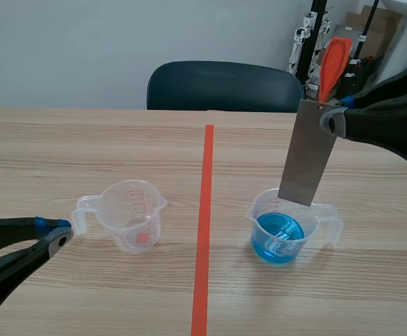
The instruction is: Do the redox reaction experiment. lower the plate into the blue solution
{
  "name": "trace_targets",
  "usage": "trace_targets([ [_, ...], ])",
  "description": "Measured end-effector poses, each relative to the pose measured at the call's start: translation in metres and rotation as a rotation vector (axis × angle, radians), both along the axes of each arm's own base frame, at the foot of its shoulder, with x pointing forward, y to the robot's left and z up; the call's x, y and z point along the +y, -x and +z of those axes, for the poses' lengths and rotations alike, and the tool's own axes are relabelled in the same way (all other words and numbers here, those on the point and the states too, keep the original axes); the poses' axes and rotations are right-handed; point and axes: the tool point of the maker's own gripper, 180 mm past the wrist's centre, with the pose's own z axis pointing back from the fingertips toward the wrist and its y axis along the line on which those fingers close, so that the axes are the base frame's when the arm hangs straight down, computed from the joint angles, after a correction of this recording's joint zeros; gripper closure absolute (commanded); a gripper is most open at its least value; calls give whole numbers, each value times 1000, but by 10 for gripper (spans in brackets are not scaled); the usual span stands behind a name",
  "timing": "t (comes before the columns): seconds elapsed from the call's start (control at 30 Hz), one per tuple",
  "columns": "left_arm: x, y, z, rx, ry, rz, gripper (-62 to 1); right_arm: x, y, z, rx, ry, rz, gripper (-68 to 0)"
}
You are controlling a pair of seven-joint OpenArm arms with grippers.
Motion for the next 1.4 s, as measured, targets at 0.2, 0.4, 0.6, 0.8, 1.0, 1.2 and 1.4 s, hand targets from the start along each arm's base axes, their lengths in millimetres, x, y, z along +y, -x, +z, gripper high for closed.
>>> trace_targets([
  [0.2, 0, 40, -21, 17, 32, 27, -27, -5, -4, -1, -10, -22, -18, -4],
  [0.4, 16, 69, -51, 95, 156, 114, -27, -5, 0, -14, 3, -10, -12, -4],
  [0.6, 9, 91, -69, 89, 179, 88, -27, -3, -4, -23, 9, -25, -26, -4],
  [0.8, -25, 98, -88, 38, 162, -11, -27, -1, 3, -38, 21, -15, -13, -4],
  [1.0, -38, 89, -94, -20, 206, -20, -27, 1, 2, -46, 22, -28, -19, -4],
  [1.2, -37, 80, -91, -158, 216, -20, -27, 2, 1, -53, 13, -42, -23, -4],
  [1.4, -34, 80, -108, -152, 173, 21, -26, -5, -3, -71, 9, -9, -37, -4],
])
